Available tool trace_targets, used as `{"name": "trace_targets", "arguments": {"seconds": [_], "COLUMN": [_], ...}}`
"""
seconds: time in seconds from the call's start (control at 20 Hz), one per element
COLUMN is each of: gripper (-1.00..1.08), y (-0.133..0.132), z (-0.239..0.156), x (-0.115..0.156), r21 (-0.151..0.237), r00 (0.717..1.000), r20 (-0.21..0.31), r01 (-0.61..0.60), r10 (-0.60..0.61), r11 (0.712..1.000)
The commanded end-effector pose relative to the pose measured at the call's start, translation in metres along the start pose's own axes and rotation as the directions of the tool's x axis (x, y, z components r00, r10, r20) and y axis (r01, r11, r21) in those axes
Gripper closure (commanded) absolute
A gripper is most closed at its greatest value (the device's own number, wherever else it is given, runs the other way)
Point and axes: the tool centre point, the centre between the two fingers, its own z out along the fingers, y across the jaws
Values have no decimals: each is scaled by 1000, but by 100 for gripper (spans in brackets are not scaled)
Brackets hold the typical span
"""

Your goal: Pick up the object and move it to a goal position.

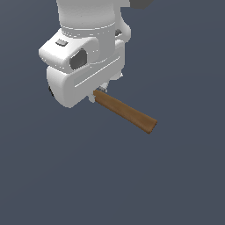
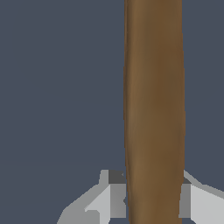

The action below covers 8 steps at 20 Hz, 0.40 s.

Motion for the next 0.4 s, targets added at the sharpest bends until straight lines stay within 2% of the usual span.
{"name": "trace_targets", "arguments": {"seconds": [0.0, 0.35], "gripper": [108, 108], "y": [3, 5], "z": [-8, -12], "x": [0, 1], "r21": [-3, -4], "r00": [1000, 1000], "r20": [-2, -2], "r01": [0, 0], "r10": [0, 0], "r11": [1000, 1000]}}
